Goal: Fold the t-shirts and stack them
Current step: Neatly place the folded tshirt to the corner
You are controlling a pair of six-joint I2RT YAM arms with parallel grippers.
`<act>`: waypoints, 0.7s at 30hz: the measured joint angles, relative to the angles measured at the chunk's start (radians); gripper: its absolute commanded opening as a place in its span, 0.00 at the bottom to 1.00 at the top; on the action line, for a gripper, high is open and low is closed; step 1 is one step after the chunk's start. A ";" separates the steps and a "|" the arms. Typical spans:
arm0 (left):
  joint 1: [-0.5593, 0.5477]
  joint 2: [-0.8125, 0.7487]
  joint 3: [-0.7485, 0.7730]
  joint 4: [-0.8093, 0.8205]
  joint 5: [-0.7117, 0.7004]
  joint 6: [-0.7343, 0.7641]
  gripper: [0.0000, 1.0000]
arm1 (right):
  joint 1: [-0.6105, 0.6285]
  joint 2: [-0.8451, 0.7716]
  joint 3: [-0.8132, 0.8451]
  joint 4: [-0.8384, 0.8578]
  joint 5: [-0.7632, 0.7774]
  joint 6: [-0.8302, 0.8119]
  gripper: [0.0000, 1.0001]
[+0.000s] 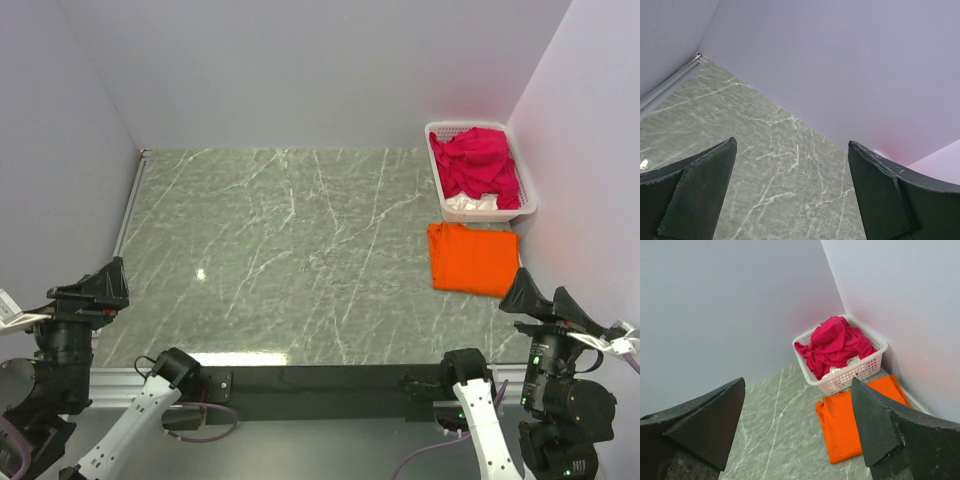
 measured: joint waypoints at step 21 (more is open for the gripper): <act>0.000 -0.102 -0.156 -0.006 0.016 -0.040 0.99 | 0.024 -0.024 -0.140 0.101 -0.117 -0.019 0.99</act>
